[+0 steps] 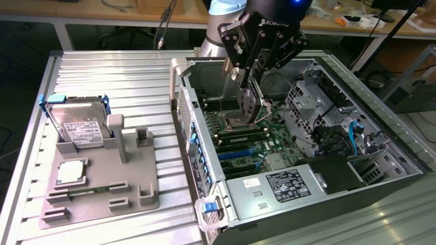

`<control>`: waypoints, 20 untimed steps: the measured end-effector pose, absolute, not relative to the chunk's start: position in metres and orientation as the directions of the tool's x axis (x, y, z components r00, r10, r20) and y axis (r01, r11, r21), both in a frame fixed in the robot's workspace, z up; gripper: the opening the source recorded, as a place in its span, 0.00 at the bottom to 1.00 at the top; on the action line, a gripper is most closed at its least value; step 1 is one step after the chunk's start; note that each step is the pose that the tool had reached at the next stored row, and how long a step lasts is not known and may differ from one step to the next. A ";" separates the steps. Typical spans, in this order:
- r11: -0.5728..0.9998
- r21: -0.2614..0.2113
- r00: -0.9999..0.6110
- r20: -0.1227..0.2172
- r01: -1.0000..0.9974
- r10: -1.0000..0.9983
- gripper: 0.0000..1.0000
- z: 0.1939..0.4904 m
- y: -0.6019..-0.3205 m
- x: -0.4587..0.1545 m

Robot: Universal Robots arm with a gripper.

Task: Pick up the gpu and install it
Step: 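Pick up the gpu and move the gpu toward the slot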

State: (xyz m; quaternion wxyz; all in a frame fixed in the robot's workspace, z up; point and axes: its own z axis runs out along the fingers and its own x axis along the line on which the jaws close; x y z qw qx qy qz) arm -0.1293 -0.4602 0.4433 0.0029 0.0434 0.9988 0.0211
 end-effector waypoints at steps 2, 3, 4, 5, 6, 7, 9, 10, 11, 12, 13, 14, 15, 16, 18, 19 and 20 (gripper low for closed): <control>0.995 0.043 -0.996 -0.004 0.087 0.087 0.27 0.443 -0.460 -0.128; 0.995 0.043 -0.996 -0.004 0.087 0.087 0.27 0.443 -0.460 -0.127; 0.995 0.043 -0.996 -0.004 0.087 0.087 0.27 0.443 -0.460 -0.127; 0.995 0.043 -0.996 -0.004 0.087 0.087 0.27 0.443 -0.460 -0.127; 0.995 0.043 -0.996 -0.004 0.087 0.087 0.27 0.443 -0.460 -0.127; 0.995 0.043 -0.996 -0.004 0.087 0.087 0.27 0.443 -0.460 -0.126; 0.995 0.043 -0.996 -0.004 0.087 0.087 0.27 0.443 -0.460 -0.123; 0.995 0.043 -0.996 -0.004 0.087 0.087 0.27 0.443 -0.460 -0.120; 0.995 0.043 -0.996 -0.004 0.087 0.087 0.27 0.443 -0.460 -0.119; 0.995 0.043 -0.996 -0.004 0.086 0.087 0.27 0.443 -0.460 -0.115; 0.995 0.043 -0.996 -0.004 0.087 0.087 0.27 0.443 -0.460 -0.113; 0.995 0.043 -0.996 -0.004 0.087 0.087 0.27 0.443 -0.460 -0.111; 0.995 0.043 -0.996 -0.004 0.087 0.087 0.27 0.443 -0.460 -0.109; 0.995 0.043 -0.996 -0.004 0.087 0.087 0.27 0.443 -0.460 -0.108; 0.995 0.043 -0.996 -0.004 0.087 0.087 0.27 0.443 -0.460 -0.106; 0.995 0.043 -0.996 -0.004 0.086 0.087 0.27 0.443 -0.460 -0.105; 0.995 0.043 -0.996 -0.004 0.086 0.087 0.27 0.443 -0.460 -0.104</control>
